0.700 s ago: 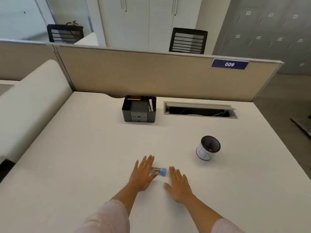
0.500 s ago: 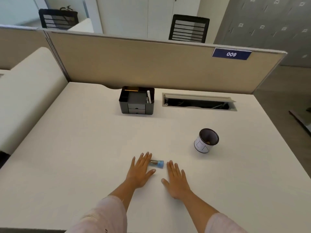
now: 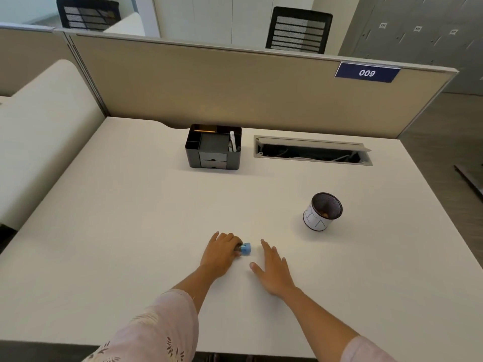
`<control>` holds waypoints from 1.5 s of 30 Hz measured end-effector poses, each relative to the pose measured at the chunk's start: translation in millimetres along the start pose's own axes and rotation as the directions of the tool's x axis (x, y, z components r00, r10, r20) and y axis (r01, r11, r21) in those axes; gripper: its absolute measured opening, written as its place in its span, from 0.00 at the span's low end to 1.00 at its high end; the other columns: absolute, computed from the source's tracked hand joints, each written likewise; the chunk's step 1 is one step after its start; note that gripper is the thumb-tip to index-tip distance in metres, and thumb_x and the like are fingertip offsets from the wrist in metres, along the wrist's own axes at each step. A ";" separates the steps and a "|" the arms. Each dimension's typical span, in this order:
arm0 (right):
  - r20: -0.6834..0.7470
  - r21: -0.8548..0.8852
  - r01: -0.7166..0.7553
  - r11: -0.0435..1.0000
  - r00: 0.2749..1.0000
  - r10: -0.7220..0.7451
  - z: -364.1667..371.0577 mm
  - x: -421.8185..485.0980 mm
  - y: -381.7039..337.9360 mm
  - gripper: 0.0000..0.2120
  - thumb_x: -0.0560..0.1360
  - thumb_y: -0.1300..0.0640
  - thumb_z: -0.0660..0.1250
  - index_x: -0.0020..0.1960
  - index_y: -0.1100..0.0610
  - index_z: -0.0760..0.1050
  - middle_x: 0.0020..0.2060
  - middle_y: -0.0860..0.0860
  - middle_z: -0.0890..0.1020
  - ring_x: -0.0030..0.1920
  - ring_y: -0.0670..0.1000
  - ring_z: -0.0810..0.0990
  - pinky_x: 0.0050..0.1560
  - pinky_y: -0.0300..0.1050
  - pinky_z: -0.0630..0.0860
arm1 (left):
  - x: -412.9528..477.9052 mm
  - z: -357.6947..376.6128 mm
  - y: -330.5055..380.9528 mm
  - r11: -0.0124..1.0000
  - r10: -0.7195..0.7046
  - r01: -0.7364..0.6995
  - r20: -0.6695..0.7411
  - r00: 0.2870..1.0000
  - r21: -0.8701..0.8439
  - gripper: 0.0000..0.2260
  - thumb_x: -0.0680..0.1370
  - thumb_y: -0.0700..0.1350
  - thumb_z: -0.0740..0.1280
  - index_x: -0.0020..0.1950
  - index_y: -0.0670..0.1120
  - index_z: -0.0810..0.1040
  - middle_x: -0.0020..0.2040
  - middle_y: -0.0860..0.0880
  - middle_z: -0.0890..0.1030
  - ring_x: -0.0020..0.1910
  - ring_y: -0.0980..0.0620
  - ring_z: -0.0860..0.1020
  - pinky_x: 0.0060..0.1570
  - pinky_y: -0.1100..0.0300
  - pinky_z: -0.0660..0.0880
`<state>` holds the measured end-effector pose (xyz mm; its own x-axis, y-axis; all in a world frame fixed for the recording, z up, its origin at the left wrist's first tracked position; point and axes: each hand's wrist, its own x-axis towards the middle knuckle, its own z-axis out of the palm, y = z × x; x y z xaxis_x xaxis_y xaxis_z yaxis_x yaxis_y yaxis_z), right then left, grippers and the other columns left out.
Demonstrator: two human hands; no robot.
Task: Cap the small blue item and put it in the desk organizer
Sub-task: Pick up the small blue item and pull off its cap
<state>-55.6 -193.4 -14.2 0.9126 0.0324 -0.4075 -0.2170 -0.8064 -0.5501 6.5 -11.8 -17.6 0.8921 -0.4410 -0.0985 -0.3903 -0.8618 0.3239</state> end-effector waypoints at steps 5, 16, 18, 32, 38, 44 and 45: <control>-0.170 0.051 -0.047 0.998 0.984 0.055 -24.2 5.6 -20.6 0.23 0.79 0.34 0.49 0.61 0.48 0.70 0.47 0.46 0.82 0.48 0.51 0.80 0.49 0.50 0.75 | -1.0 -10.6 13.6 0.976 0.046 -0.065 -0.095 0.994 -0.209 0.10 0.81 0.47 0.61 0.61 0.48 0.75 0.55 0.49 0.80 0.50 0.48 0.76 0.49 0.61 0.69; -0.580 -0.183 0.213 0.960 0.765 -0.281 -70.4 7.6 -57.0 0.22 0.79 0.40 0.50 0.34 0.53 0.65 0.23 0.48 0.69 0.26 0.50 0.68 0.25 0.40 0.57 | -7.6 -53.0 45.6 0.812 0.064 -0.159 -0.185 0.981 -0.562 0.11 0.84 0.48 0.52 0.64 0.52 0.69 0.60 0.55 0.77 0.56 0.57 0.76 0.55 0.62 0.75; -0.589 -0.191 0.246 0.950 0.746 -0.311 -78.3 9.2 -66.8 0.21 0.79 0.42 0.51 0.34 0.54 0.64 0.23 0.48 0.69 0.25 0.50 0.68 0.24 0.40 0.57 | -7.3 -59.3 50.9 0.784 0.067 -0.199 -0.239 0.969 -0.588 0.11 0.83 0.50 0.51 0.61 0.54 0.69 0.55 0.57 0.77 0.52 0.56 0.76 0.51 0.64 0.74; -0.609 -0.215 0.416 0.883 0.649 -0.455 -112.4 17.0 -95.2 0.22 0.72 0.50 0.51 0.22 0.55 0.67 0.18 0.51 0.72 0.22 0.50 0.66 0.24 0.44 0.61 | 18.4 -97.9 83.6 0.723 -0.299 0.057 -0.238 0.924 -0.688 0.27 0.83 0.50 0.48 0.23 0.48 0.63 0.21 0.53 0.68 0.22 0.54 0.66 0.26 0.59 0.62; -0.587 -0.348 0.485 0.802 0.555 -0.590 -119.8 19.7 -90.2 0.17 0.72 0.54 0.54 0.24 0.51 0.61 0.18 0.50 0.71 0.23 0.47 0.63 0.25 0.35 0.52 | 22.3 -106.1 77.6 0.452 -0.137 0.130 0.075 0.988 -0.882 0.22 0.82 0.45 0.49 0.28 0.47 0.61 0.21 0.56 0.65 0.24 0.56 0.61 0.22 0.69 0.61; -0.707 0.071 0.322 0.944 0.684 -0.180 -107.3 36.5 -83.4 0.25 0.79 0.47 0.53 0.24 0.51 0.62 0.21 0.46 0.74 0.23 0.47 0.69 0.25 0.43 0.58 | 21.4 -98.4 61.3 0.452 -0.277 0.258 0.141 0.950 -0.854 0.27 0.83 0.56 0.47 0.30 0.45 0.69 0.23 0.54 0.71 0.23 0.55 0.65 0.26 0.61 0.64; -0.700 0.152 0.276 0.949 0.708 -0.093 -103.1 38.9 -79.6 0.25 0.79 0.45 0.54 0.24 0.49 0.64 0.22 0.43 0.75 0.24 0.45 0.71 0.26 0.43 0.58 | 19.6 -95.8 57.0 0.444 -0.308 0.283 0.152 0.939 -0.850 0.28 0.82 0.59 0.47 0.31 0.45 0.71 0.24 0.53 0.71 0.24 0.55 0.66 0.27 0.61 0.65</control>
<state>32.9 -188.8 89.0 0.9088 -0.3152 0.2733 -0.0072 -0.6669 -0.7451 23.6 -45.6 89.0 0.9236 -0.1866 -0.3349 0.2726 -0.2944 0.9160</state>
